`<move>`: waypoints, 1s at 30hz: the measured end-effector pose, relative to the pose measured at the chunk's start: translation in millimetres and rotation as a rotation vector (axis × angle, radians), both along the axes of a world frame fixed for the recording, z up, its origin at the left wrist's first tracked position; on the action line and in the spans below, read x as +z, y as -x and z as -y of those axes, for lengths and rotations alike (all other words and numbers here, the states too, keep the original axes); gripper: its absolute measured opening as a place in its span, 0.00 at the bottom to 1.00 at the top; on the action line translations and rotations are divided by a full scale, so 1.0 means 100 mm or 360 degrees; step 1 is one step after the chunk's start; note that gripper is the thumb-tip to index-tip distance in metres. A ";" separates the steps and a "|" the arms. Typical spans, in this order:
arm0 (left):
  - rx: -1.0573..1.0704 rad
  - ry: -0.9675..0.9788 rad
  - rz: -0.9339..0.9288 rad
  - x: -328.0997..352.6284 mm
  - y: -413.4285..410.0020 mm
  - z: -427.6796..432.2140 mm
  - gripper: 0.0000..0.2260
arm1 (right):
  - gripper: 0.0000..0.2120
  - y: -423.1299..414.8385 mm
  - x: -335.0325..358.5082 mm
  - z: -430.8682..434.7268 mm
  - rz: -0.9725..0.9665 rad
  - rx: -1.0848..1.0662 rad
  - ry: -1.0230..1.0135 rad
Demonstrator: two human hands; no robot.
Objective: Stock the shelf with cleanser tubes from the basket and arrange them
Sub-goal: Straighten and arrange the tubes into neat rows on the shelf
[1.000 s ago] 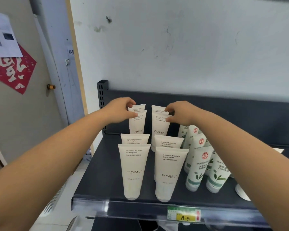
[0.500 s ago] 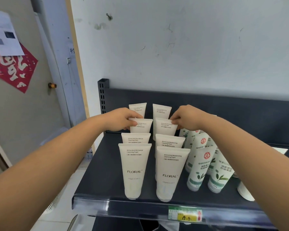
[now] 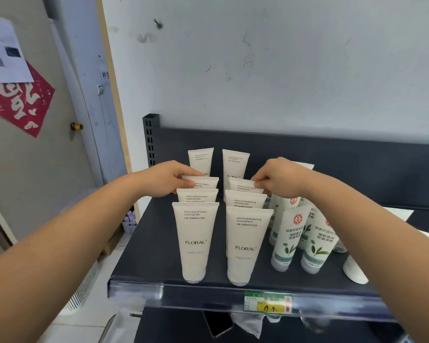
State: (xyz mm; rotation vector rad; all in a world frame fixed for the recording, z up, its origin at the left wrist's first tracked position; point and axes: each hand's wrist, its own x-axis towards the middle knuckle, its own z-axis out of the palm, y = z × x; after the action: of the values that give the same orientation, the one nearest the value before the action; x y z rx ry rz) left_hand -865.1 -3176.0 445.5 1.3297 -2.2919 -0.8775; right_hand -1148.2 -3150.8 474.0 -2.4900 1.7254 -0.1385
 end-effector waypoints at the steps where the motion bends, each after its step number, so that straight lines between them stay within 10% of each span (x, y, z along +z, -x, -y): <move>1: 0.0002 -0.0006 -0.0004 0.00 0.00 -0.01 0.15 | 0.12 0.01 0.00 -0.01 -0.0002 -0.0004 -0.0012; 30: 0.0091 -0.0022 -0.0024 -0.02 0.03 -0.08 0.15 | 0.14 -0.09 -0.05 0.00 0.0177 -0.0044 -0.0015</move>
State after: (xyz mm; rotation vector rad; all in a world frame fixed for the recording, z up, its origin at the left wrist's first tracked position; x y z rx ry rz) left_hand -867.7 -3168.5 443.1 1.3823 -2.2289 -0.8837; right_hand -1139.3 -3150.5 468.5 -2.4032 1.7127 -0.2648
